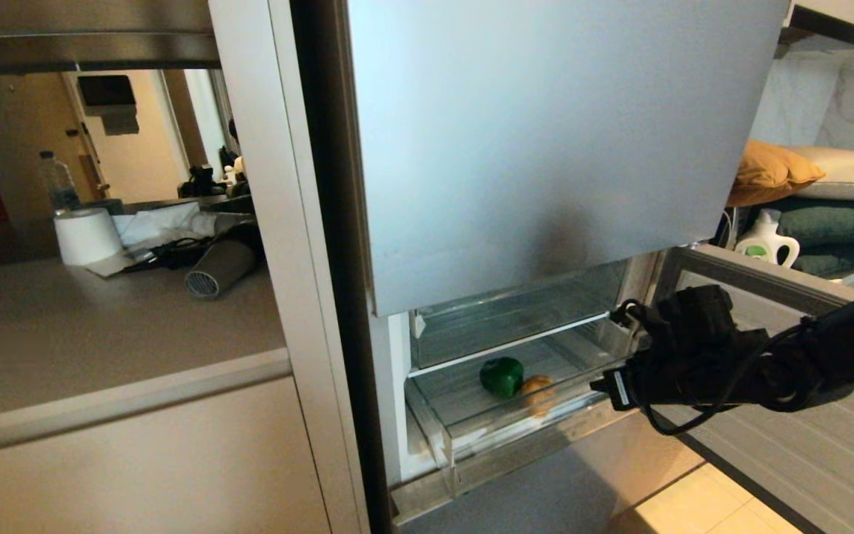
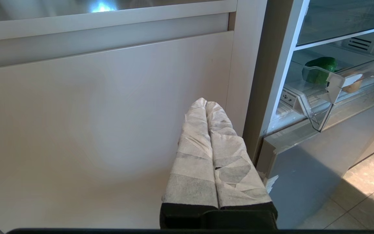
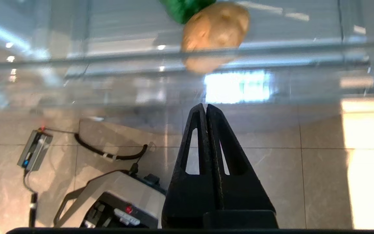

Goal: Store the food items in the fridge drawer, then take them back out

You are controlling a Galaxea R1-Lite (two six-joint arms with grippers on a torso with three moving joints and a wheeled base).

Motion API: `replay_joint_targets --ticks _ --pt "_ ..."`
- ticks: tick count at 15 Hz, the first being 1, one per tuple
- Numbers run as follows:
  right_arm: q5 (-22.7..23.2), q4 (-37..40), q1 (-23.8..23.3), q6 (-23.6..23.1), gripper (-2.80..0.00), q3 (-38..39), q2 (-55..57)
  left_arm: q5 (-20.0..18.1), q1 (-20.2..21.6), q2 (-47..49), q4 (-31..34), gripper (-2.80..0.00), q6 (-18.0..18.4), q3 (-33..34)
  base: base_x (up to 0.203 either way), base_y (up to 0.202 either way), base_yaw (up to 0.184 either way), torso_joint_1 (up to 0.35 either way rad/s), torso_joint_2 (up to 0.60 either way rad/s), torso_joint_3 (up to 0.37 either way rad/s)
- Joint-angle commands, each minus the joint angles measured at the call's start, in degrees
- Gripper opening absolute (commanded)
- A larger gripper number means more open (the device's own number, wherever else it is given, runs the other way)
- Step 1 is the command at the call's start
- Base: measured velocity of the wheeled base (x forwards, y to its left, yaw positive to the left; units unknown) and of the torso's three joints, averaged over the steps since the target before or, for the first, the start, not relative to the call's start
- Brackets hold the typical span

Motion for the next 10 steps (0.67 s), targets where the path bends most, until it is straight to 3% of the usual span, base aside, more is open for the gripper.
replay_joint_targets --ticks 1,10 --pt "-0.43 -0.1 0.08 -0.03 -2.8 -3.71 4.97 -0.01 0.02 -0.02 -0.01 -2.8 -0.01 0.0 0.0 0.0 0.0 0.0 0.0 0.0" --pt "-2.18 0.21 0.11 -0.79 -2.8 -9.93 9.23 -0.01 -0.05 -0.02 -0.01 -2.8 -0.01 0.0 0.0 0.0 0.0 0.0 0.0 0.0"
